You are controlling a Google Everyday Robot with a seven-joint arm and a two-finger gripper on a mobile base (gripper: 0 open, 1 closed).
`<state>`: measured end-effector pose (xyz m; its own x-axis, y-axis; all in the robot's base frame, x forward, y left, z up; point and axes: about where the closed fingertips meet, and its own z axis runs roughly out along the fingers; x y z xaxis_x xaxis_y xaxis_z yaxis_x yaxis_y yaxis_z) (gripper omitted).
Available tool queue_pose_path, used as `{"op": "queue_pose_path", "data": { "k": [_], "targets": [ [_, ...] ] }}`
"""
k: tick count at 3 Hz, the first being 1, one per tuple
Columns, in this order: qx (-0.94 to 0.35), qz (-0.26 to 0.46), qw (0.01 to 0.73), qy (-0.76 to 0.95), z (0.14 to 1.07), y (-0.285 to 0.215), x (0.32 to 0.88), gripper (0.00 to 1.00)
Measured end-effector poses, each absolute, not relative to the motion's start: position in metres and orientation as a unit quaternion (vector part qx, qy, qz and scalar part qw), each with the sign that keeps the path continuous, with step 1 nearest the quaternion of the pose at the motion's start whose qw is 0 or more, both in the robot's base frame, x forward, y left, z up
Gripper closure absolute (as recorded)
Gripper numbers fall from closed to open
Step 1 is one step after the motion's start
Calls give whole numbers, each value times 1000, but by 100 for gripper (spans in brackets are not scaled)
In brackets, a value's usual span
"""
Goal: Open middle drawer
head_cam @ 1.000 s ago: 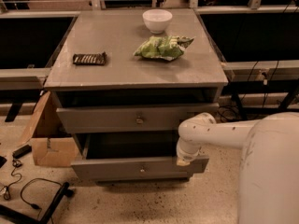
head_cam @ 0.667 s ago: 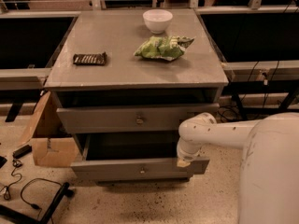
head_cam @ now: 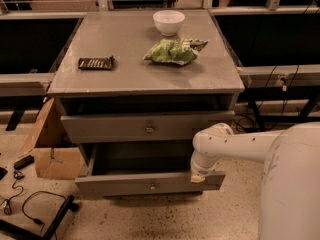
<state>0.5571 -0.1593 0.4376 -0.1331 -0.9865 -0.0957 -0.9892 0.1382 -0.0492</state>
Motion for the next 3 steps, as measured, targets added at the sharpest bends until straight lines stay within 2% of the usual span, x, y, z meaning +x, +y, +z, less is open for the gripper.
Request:
{"op": "queue_pose_path", "data": {
  "k": [3],
  "targets": [
    [-649,21,38,759,436,-162,539,100]
  ]
}}
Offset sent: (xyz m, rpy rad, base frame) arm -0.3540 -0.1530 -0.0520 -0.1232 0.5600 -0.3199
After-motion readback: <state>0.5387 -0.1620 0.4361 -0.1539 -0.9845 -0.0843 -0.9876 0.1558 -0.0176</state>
